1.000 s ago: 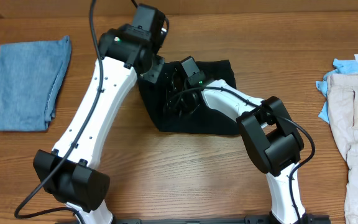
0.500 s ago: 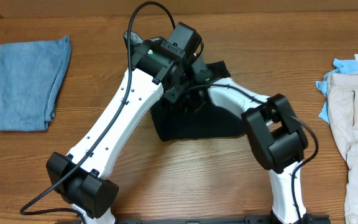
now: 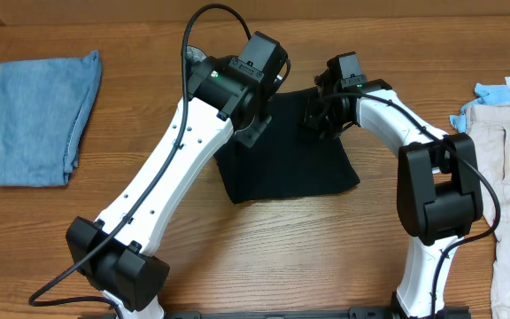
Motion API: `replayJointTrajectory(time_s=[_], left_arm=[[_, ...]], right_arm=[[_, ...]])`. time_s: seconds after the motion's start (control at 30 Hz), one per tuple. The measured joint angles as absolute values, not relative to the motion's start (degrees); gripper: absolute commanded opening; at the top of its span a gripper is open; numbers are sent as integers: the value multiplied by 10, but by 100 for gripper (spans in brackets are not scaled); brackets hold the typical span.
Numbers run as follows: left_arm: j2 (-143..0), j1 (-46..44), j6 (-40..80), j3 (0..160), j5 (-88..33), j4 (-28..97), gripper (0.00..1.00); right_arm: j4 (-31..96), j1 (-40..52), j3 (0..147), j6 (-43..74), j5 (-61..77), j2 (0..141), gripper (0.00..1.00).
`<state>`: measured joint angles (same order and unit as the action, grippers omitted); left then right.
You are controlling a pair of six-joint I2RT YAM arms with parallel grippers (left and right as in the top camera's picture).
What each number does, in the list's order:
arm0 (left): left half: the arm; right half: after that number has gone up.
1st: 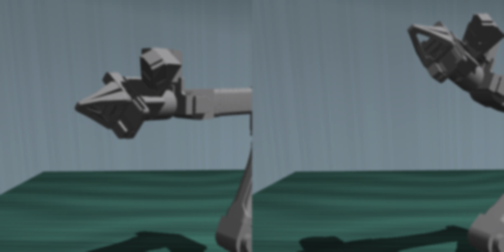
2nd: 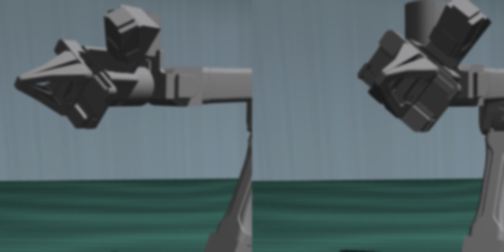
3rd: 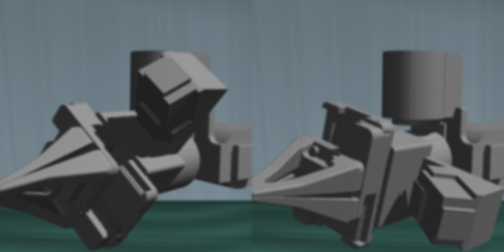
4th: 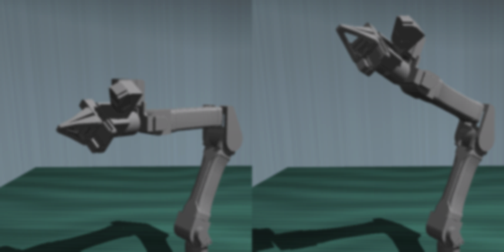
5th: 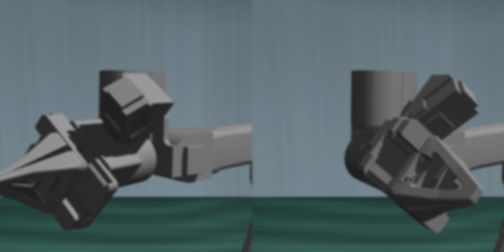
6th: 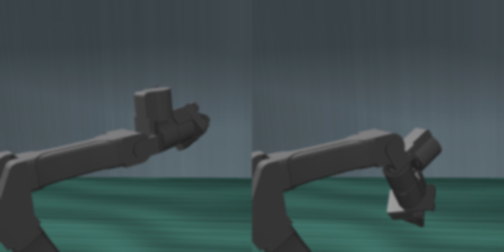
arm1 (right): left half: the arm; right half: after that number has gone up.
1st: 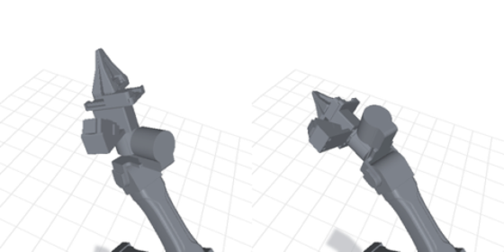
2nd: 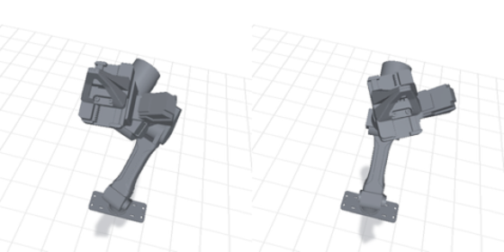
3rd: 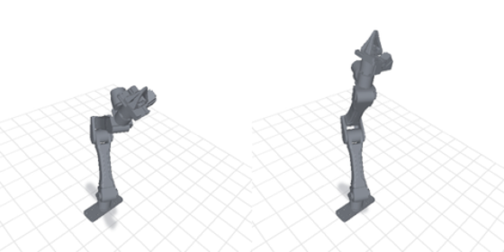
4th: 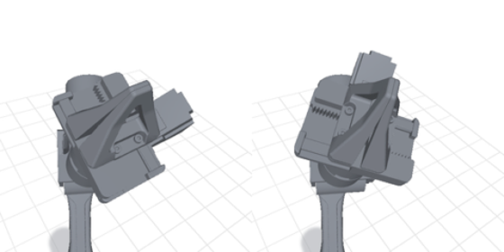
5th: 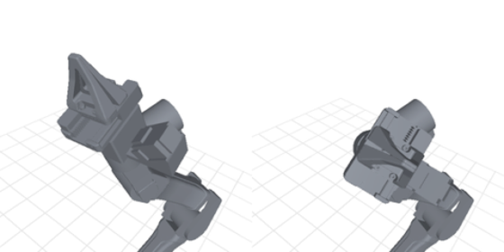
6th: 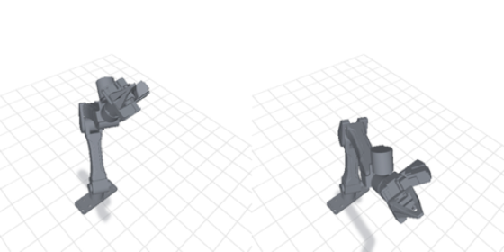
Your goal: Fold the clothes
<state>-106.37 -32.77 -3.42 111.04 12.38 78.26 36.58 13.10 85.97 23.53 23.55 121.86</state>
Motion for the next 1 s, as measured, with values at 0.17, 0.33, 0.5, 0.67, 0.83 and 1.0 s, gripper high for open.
replayJointTrajectory(time_s=[0.17,0.33,0.5,0.67,0.83,1.0], left_arm=[[-1064,-337,-43,1110,118,780,4],[-1064,-337,-69,1110,96,770,4],[-1064,-337,-109,1110,50,780,4],[-1064,-363,-122,1096,31,742,4],[-1073,-384,-122,1089,49,694,4],[-1078,-384,-122,1089,60,657,4]], right_arm=[[347,133,859,283,204,1225,4],[306,171,859,344,204,1254,4],[258,208,859,396,206,1263,4],[251,211,859,407,207,1265,4],[249,215,859,409,198,1265,4],[236,215,859,405,197,1265,4]])
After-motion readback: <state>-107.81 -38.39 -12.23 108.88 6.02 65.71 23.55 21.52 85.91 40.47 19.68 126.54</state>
